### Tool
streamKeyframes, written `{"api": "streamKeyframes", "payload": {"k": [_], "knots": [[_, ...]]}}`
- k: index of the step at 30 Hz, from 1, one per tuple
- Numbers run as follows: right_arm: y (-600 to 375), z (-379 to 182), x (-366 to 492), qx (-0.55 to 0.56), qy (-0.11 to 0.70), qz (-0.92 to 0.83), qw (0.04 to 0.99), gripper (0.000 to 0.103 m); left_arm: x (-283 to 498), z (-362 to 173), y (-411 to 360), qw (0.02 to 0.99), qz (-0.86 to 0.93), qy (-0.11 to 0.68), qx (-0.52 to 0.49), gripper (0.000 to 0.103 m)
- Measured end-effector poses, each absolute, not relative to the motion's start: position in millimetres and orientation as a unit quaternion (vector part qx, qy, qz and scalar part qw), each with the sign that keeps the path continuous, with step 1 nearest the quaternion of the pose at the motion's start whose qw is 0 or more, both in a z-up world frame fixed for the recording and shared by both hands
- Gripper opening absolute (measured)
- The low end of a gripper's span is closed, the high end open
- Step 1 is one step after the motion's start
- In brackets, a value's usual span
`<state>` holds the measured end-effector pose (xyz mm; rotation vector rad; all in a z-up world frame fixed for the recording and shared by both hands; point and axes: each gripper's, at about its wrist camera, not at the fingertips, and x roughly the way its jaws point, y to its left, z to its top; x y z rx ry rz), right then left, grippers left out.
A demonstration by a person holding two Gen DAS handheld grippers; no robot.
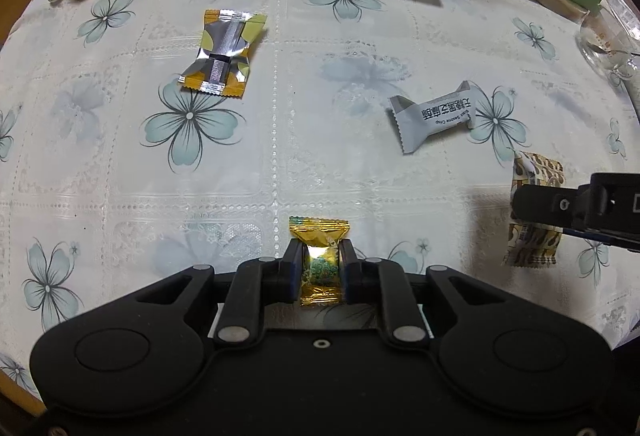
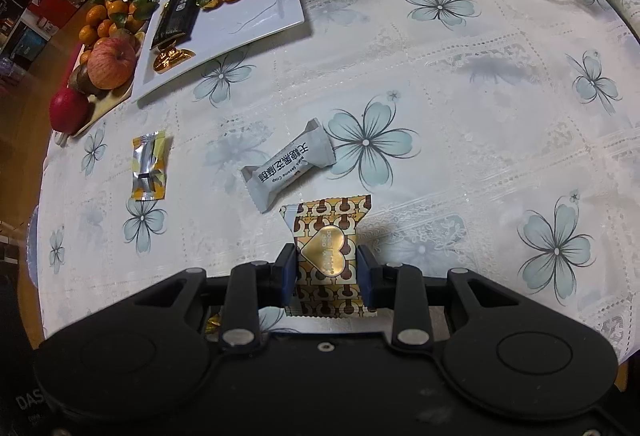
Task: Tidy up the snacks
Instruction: 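Carry the gold candy and brown heart packet over the gold tray, then release the gold candy with left tool while right tool releases the heart packet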
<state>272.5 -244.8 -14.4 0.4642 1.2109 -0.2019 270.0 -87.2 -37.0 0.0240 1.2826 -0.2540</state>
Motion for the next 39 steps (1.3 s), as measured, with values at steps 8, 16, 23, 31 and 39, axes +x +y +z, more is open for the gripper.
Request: {"api": "streamKeyframes", "payload": {"k": [8,16,23,31,39], "knots": [[-245.6,6.4,228.8,0.232,0.525,-0.079,0.815,0.033,220.4,-5.6,-59.2,0.82,-0.13,0.557,0.019,0.024],[-218.8,21.6,163.6,0.187,0.474,-0.061,0.858,0.033,169.6,3.4,-20.4,0.84,-0.116,0.531,0.009,0.024],[-186.6,14.1,103.8,0.164,0.469,-0.024,0.867,0.033,139.9,-1.4,7.9,0.835,-0.094,0.541,-0.029,0.024],[-165.6,-0.5,68.6,0.173,0.484,-0.002,0.858,0.033,122.4,-6.9,13.2,0.828,-0.097,0.55,-0.056,0.025],[-163.1,-7.0,72.7,0.174,0.491,-0.003,0.853,0.033,119.4,-9.6,0.8,0.837,-0.099,0.538,-0.005,0.031]]}}
